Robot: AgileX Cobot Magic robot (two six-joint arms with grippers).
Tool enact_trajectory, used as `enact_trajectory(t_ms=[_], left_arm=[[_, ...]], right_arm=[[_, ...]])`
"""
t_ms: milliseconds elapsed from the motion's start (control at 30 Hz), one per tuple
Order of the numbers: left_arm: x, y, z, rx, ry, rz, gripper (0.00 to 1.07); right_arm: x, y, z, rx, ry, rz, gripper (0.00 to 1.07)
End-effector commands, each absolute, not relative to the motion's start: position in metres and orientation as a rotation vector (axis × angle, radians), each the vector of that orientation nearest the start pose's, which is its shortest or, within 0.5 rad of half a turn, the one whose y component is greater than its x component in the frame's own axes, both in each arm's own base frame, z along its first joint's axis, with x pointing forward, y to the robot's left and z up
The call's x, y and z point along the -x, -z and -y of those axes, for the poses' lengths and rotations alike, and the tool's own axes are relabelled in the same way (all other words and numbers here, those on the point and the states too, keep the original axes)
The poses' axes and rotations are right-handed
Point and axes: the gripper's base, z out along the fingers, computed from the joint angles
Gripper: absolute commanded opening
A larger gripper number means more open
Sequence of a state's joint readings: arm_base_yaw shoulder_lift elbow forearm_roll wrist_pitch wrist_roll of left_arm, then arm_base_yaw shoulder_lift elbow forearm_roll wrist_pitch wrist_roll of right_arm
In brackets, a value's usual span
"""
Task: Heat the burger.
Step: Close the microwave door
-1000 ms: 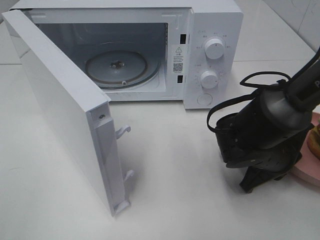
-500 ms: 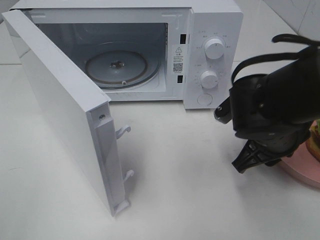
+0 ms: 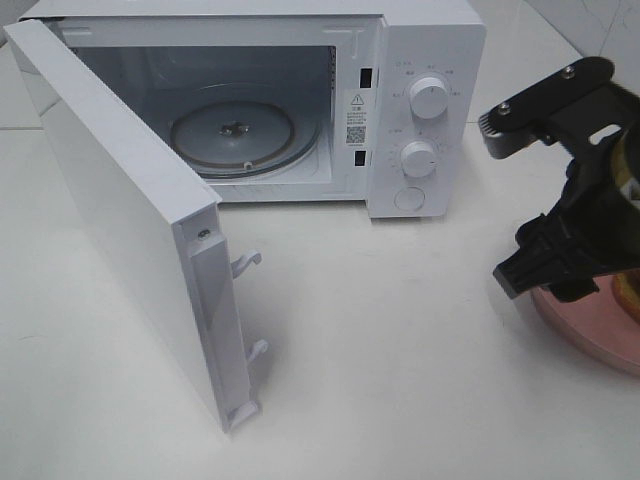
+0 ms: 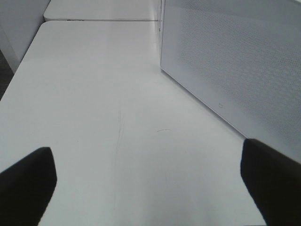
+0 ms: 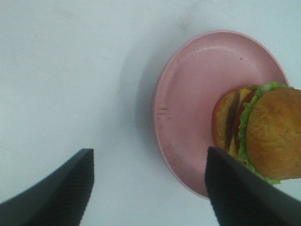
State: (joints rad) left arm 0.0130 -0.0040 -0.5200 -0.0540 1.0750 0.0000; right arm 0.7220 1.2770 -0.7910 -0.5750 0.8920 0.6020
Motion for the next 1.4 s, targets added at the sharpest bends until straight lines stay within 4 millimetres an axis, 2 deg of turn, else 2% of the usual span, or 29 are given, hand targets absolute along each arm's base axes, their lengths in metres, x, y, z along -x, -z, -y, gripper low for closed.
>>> enact_trajectory(t_ms=[33,100,233,300,433,467,733,867,933,1033,1100,1200,1267,1400], left_arm=[[0.011,-0.281,0.004,0.010,0.055,-2.011,1.00],[0.011,-0.281,0.004,0.010,0.055,-2.011,1.00],[0.011,-0.281,0.004,0.010,0.055,-2.011,1.00],[0.011,-0.281,0.004,0.010,0.055,-2.011,1.00],[0.011,-0.281,0.004,0.010,0.055,-2.011,1.00],[0.011,-0.281,0.004,0.010,0.055,-2.011,1.00],[0.011,-0.281,0.004,0.010,0.055,-2.011,1.00],[0.011,-0.281,0.004,0.010,0.055,-2.011,1.00],[0.011,-0.281,0.004,0.010,0.055,-2.011,1.00],[0.011,-0.281,0.004,0.010,0.055,-2.011,1.00],[0.011,-0.281,0.004,0.010,0.055,-2.011,1.00],[0.011,-0.281,0.004,0.010,0.055,-2.011,1.00],[0.011,-0.281,0.004,0.010,0.055,-2.011,1.00],[0.011,-0.281,0.004,0.010,0.055,-2.011,1.00]], right_arm=[[-0.184,-0.264,-0.117,0.596,0.227,-2.519,0.75],[-0.173,-0.278,-0.110,0.614,0.169,-2.483,0.77],[-0.160,-0.293,-0.101,0.607,0.107,-2.446,0.76],[-0.147,-0.304,-0.094,0.597,0.043,-2.421,0.76],[-0.135,-0.312,-0.086,0.593,-0.010,-2.409,0.76],[-0.126,-0.317,-0.079,0.583,-0.040,-2.403,0.77],[-0.095,-0.332,-0.053,0.527,-0.105,-2.356,0.76],[-0.082,-0.332,-0.042,0.509,-0.136,-2.309,0.76],[-0.068,-0.321,-0.026,0.457,-0.139,-2.277,0.76],[-0.065,-0.320,-0.022,0.443,-0.135,-2.265,0.77],[-0.053,-0.313,-0.009,0.338,-0.125,-2.243,0.77],[-0.050,-0.312,-0.007,0.308,-0.134,-2.239,0.77],[-0.038,-0.305,-0.001,0.224,-0.166,-2.216,0.76],[-0.029,-0.296,0.002,0.151,-0.175,-2.200,0.76]])
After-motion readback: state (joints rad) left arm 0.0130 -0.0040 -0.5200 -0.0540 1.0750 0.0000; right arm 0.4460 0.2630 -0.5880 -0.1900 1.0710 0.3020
